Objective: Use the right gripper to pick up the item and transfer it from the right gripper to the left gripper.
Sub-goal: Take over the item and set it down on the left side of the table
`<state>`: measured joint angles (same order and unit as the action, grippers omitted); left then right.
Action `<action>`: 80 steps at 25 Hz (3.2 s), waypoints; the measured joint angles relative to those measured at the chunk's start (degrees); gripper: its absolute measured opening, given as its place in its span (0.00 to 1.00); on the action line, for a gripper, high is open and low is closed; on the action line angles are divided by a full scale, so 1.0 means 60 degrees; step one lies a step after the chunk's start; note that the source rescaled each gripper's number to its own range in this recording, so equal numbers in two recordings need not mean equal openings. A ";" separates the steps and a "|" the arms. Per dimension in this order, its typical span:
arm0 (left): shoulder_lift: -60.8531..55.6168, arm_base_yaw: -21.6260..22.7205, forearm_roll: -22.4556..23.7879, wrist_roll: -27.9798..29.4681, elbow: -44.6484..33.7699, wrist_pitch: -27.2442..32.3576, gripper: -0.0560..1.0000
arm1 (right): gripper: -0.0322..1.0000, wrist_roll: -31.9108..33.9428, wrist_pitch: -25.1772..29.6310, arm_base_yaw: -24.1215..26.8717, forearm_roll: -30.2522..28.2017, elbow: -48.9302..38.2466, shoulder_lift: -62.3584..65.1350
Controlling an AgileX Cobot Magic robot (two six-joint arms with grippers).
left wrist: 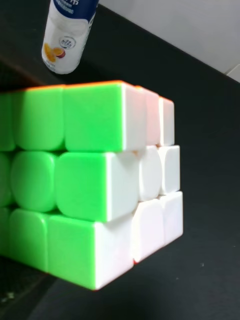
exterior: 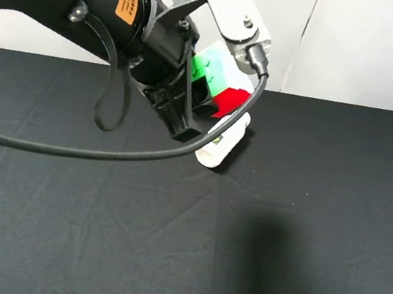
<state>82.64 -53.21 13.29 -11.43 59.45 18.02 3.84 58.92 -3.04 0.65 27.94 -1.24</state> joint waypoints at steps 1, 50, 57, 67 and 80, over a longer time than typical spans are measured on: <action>0.0000 0.0000 0.0000 0.0000 0.0000 0.0224 0.05 | 0.99 0.0000 0.0000 0.0000 0.0000 0.0000 0.0151; 0.4300 0.6200 -0.2441 -0.0091 0.1687 0.4739 0.05 | 0.99 0.0000 0.0000 0.0000 0.0047 0.0000 0.0257; 0.4808 0.6200 -0.2734 -0.0074 0.1687 0.4524 0.05 | 0.99 0.0000 0.0000 0.0000 0.0047 0.0000 0.0257; 0.4808 0.6200 -0.2734 -0.0043 0.1687 0.4405 0.05 | 0.99 0.0000 0.0000 0.0000 0.0047 0.0000 0.0257; 0.4816 0.6200 -0.2700 -0.0038 0.2588 0.5859 0.98 | 0.99 0.0000 0.0000 0.0000 0.0047 0.0000 0.0257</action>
<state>111.54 -16.01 -2.91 -11.66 74.98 53.17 3.84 58.92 -3.04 0.93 27.94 0.30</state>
